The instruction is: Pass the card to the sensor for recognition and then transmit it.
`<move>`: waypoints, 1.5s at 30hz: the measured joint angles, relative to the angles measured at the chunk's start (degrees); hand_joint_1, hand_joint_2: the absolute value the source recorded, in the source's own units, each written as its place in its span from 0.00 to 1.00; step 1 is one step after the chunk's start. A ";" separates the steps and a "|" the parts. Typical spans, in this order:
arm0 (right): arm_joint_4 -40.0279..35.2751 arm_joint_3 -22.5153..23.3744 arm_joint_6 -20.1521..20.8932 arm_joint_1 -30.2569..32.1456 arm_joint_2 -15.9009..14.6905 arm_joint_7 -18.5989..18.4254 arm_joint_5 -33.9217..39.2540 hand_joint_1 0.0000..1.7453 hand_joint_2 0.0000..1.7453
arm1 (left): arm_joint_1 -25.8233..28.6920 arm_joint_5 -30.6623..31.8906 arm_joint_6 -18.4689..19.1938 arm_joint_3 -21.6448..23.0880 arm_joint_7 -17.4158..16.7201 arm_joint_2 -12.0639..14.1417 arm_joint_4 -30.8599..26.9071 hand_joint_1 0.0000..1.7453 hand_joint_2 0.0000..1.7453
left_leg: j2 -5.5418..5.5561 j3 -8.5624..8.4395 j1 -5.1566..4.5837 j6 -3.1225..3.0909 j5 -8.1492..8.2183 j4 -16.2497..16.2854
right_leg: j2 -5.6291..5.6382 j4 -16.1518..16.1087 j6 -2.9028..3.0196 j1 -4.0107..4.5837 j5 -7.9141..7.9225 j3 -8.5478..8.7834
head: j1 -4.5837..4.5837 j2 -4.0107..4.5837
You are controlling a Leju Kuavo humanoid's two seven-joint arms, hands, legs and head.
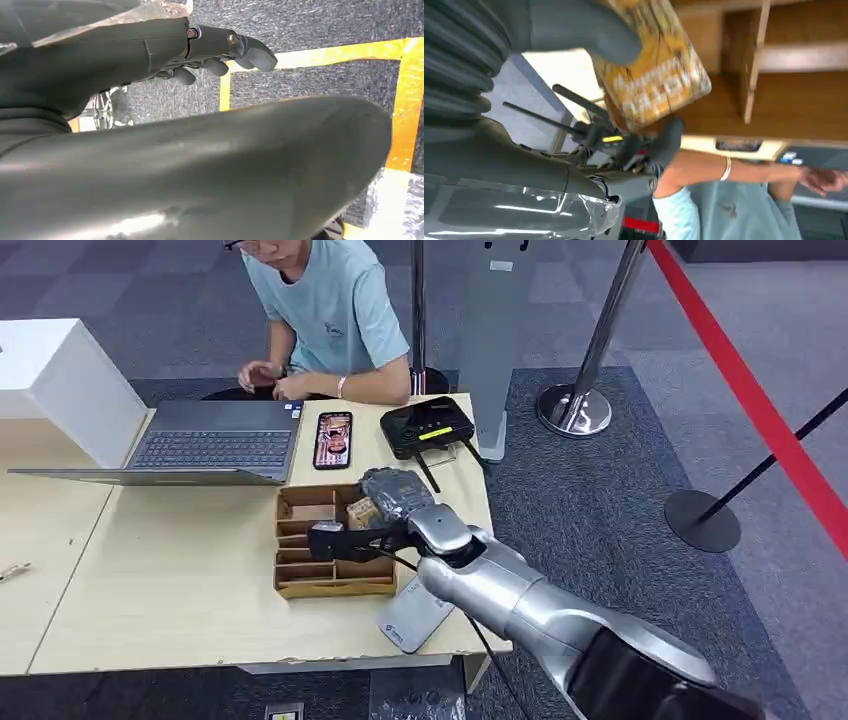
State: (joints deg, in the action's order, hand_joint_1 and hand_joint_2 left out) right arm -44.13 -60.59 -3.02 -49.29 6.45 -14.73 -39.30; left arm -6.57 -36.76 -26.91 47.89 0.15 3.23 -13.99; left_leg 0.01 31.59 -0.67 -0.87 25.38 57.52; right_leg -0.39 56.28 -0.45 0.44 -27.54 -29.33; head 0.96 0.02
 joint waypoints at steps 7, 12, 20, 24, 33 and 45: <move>0.02 -0.04 -0.04 0.20 0.04 0.26 0.22 1.00 1.00 | 0.00 0.02 -0.02 0.09 -0.02 0.00 0.00 0.00 0.00 | 0.00 0.00 0.00 0.00 0.00 0.00 | 0.00 0.00 0.00 0.00 0.00 0.00 | -0.02 0.00; 0.07 -0.07 -0.48 0.03 0.04 0.44 0.20 1.00 1.00 | -0.01 0.00 0.00 0.77 -0.02 0.00 0.00 0.00 0.00 | 0.00 0.00 0.00 0.00 0.00 0.00 | 0.00 0.00 0.00 0.00 0.00 0.00 | 0.00 0.00; 0.02 -0.04 -0.85 -0.02 0.04 0.52 0.17 1.00 1.00 | -0.01 0.00 0.00 1.01 -0.02 0.00 0.00 0.00 0.00 | 0.00 -0.01 0.00 0.00 0.00 0.00 | 0.00 0.00 0.00 0.00 0.00 0.01 | 0.00 0.00; 0.00 0.02 -1.73 -0.01 0.04 0.52 -0.07 1.00 1.00 | 0.00 -0.33 0.00 1.03 0.02 0.00 0.00 0.00 0.00 | 0.00 0.00 0.00 0.00 0.00 0.00 | 0.00 0.00 0.00 0.00 0.00 0.00 | 0.00 0.00; -0.24 0.11 -2.88 0.01 -0.09 0.44 -0.18 0.77 1.00 | 0.07 -0.59 -0.02 1.03 0.35 -0.02 0.00 0.00 0.00 | 0.00 0.01 0.00 0.00 0.00 0.00 | 0.00 0.00 0.00 0.00 0.00 -0.01 | 0.00 0.00; -4.30 1.42 -3.69 0.00 -0.52 -0.39 0.90 0.00 1.00 | 0.41 -1.60 -0.20 1.03 0.76 -0.04 0.00 0.00 0.00 | 0.00 0.00 0.00 0.00 0.00 0.00 | 0.00 0.00 0.00 0.00 0.00 -0.01 | 0.00 0.00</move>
State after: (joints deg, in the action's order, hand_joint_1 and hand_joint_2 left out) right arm -48.43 -59.17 -6.71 -49.29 5.92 -15.13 -38.40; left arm -6.17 -38.36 -27.10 48.92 0.92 3.19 -13.99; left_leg 0.02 31.60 -0.67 -0.87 25.38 57.52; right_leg -0.39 56.28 -0.45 0.45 -27.54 -29.33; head 0.96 0.02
